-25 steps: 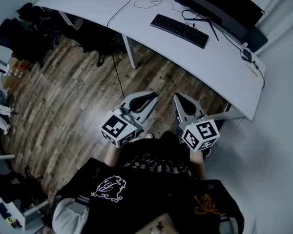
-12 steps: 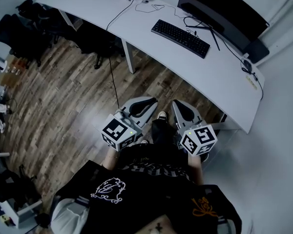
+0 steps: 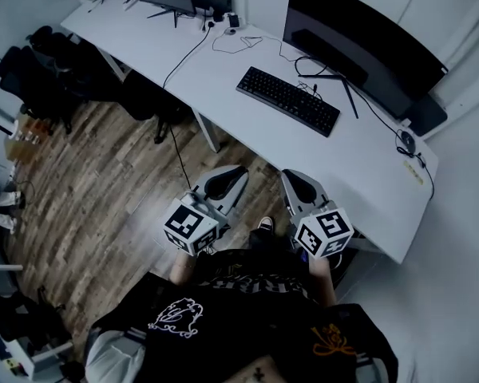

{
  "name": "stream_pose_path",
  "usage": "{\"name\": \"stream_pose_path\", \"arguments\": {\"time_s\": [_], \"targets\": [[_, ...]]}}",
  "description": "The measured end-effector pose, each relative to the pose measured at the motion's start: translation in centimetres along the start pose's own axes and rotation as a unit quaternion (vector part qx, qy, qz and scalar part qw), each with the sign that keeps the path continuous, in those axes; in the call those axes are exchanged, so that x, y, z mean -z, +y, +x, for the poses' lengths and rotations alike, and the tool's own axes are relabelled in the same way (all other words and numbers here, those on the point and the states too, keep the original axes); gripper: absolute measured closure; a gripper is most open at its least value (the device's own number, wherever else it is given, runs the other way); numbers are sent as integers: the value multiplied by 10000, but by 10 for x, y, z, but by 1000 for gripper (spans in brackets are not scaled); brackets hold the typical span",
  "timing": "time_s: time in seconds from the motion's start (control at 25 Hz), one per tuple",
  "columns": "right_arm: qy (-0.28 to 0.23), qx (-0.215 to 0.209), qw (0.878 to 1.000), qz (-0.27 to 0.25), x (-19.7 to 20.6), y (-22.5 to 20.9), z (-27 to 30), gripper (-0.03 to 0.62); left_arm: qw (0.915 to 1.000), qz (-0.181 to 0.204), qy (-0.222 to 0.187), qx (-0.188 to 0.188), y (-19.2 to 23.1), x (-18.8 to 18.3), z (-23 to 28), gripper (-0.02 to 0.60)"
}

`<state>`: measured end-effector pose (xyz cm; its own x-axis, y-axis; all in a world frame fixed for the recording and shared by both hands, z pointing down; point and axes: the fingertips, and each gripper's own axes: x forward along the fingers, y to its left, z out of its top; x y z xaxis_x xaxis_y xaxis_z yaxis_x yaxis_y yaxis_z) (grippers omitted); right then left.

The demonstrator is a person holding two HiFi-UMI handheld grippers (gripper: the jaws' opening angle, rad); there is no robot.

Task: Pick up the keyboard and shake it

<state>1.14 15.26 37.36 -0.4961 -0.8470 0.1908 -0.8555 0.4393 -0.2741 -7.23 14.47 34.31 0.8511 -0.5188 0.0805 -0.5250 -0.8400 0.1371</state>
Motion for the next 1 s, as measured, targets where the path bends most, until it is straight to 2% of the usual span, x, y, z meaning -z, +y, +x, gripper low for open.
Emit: {"name": "stream_pose_path", "arguments": {"time_s": [0.2, 0.4, 0.68, 1.0], "targets": [[-48, 17, 9999, 123, -21, -74, 16, 583, 9996, -81, 8, -276, 31, -9, 65, 541], [-50, -58, 9997, 248, -28, -118, 28, 583, 9989, -62, 67, -461, 46, -14, 105, 541], [-83, -114, 9986, 500, -31, -154, 39, 583, 9980, -23, 338, -528, 52, -13, 141, 541], [-77, -54, 9979, 638, -25, -176, 49, 583, 9969, -11, 462, -637, 70, -7, 153, 541]]}}
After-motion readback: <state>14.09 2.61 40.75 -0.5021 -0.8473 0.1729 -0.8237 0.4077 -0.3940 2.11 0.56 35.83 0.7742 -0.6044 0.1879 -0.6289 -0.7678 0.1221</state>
